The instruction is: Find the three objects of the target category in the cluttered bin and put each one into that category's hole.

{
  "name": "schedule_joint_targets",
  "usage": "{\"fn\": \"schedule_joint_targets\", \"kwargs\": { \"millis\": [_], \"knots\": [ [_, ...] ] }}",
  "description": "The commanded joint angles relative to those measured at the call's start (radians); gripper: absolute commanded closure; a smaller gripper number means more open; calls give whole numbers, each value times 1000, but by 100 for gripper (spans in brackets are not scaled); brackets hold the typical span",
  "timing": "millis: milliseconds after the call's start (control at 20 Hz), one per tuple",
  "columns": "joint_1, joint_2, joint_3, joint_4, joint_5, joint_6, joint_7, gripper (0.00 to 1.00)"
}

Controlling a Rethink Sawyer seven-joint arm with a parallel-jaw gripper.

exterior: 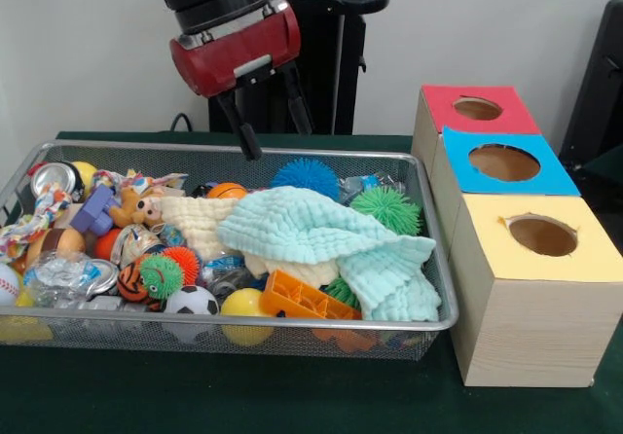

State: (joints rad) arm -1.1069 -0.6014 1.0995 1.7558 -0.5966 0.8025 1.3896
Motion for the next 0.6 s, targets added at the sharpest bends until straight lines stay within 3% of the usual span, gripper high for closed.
{"fn": "schedule_joint_targets", "kwargs": {
  "millis": [50,600],
  "knots": [
    [-7,56,16,-38,0,113,-309,0],
    [19,12,-49,-82,-78,99,-278,0]
  ]
}}
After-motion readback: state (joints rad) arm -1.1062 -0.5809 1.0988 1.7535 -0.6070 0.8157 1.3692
